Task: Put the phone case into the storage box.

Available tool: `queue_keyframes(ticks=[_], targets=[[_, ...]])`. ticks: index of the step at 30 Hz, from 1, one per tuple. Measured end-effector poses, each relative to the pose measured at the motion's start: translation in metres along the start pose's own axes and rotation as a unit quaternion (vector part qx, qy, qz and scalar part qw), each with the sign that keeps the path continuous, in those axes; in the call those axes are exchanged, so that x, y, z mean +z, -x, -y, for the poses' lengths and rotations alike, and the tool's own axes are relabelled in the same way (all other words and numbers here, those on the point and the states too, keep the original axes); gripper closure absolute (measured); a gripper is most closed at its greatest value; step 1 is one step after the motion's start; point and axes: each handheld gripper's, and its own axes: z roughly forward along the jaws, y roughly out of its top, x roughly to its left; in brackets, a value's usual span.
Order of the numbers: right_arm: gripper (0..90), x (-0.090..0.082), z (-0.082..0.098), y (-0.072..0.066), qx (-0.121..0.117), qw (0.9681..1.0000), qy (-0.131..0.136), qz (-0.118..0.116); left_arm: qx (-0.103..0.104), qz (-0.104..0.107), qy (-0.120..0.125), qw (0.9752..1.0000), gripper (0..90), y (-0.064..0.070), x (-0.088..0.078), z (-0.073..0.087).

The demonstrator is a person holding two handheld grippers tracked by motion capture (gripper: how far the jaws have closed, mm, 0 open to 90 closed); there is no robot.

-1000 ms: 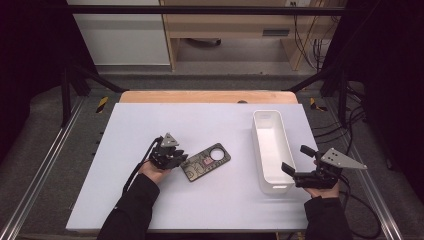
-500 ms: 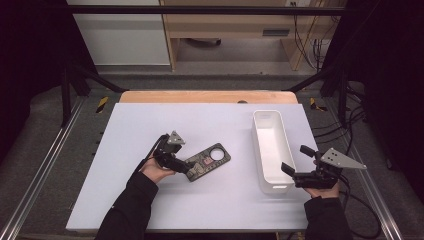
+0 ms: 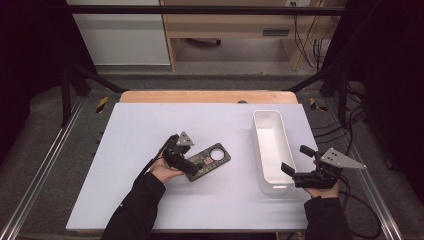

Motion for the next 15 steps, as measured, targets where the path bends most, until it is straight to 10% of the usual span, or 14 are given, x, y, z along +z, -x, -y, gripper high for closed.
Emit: queue_keyframes(ticks=[15], targets=[[0.1, 0.000, 0.000, 0.000, 0.000, 1.0000, 0.001, -0.001, 0.002, 0.010, -0.023, 0.9997, 0.0, 0.008, 0.028, -0.008]])
